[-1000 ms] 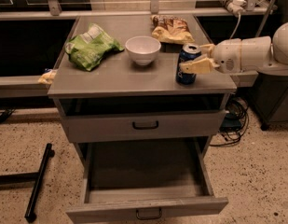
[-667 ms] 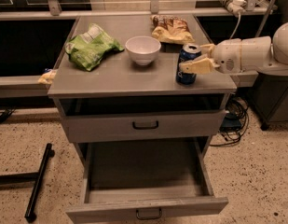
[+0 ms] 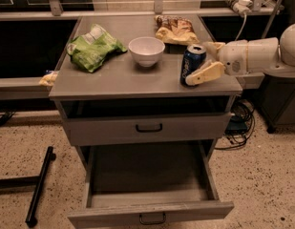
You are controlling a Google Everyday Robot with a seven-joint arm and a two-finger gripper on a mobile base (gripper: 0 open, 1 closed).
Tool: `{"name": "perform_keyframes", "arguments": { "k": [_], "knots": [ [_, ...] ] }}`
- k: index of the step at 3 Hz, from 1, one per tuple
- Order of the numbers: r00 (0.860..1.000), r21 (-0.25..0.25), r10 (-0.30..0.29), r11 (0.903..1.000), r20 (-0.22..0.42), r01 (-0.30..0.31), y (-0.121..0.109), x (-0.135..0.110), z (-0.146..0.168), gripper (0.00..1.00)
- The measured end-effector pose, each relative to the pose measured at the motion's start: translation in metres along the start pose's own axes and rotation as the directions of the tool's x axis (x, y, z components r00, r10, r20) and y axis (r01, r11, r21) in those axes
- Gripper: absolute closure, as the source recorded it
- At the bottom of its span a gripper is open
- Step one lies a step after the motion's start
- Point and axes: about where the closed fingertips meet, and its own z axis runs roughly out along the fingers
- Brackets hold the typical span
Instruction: Pick pepsi can from middle drawer and place on counter
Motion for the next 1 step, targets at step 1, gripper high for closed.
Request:
{"name": "perform_keyframes", "arguments": {
  "k": [1],
  "knots": [
    [1.0, 0.0, 0.0, 1.0, 0.0, 0.0, 0.0, 0.0, 0.0, 0.0]
  ]
}}
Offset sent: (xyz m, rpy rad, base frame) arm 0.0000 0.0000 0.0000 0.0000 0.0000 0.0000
